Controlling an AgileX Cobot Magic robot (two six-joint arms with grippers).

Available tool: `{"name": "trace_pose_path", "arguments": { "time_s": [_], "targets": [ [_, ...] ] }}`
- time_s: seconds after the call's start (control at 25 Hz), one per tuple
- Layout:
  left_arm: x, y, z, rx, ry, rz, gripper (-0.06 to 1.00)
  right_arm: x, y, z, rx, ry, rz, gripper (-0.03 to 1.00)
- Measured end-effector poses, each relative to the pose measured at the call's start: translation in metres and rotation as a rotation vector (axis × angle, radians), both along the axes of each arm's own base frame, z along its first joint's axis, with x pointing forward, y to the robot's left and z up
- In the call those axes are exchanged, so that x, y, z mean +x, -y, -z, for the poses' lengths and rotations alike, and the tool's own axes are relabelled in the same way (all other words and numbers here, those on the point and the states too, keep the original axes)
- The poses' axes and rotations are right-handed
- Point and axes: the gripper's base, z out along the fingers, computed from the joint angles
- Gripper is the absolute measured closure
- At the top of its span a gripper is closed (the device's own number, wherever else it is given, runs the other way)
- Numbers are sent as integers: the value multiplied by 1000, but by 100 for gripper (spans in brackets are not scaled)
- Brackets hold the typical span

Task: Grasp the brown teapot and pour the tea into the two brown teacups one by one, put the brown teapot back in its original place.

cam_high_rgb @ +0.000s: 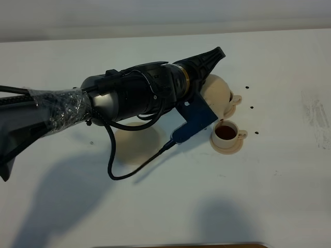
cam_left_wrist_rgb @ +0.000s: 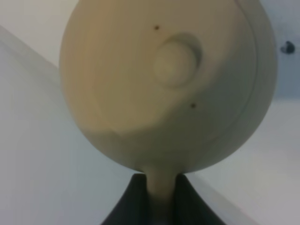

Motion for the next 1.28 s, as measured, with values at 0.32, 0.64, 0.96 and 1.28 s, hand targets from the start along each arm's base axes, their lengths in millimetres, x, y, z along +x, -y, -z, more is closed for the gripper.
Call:
{"name": "trace_pose_path", "arguments": {
  "time_s": [0.32, 0.64, 0.96, 1.28],
  "targets": [
    [-1, -1, 2, -108, -94, -123, 86, 0, 0, 0, 0, 0, 0, 53],
    [-4, -8, 7, -243, -265, -378, 86, 0, 0, 0, 0, 0, 0, 53],
    [-17, -23, -28, -502, -430, -729, 86, 0, 0, 0, 0, 0, 0, 53],
    [-42, -41, -27, -614, -665, -1111, 86, 0, 0, 0, 0, 0, 0, 53]
  ]
}}
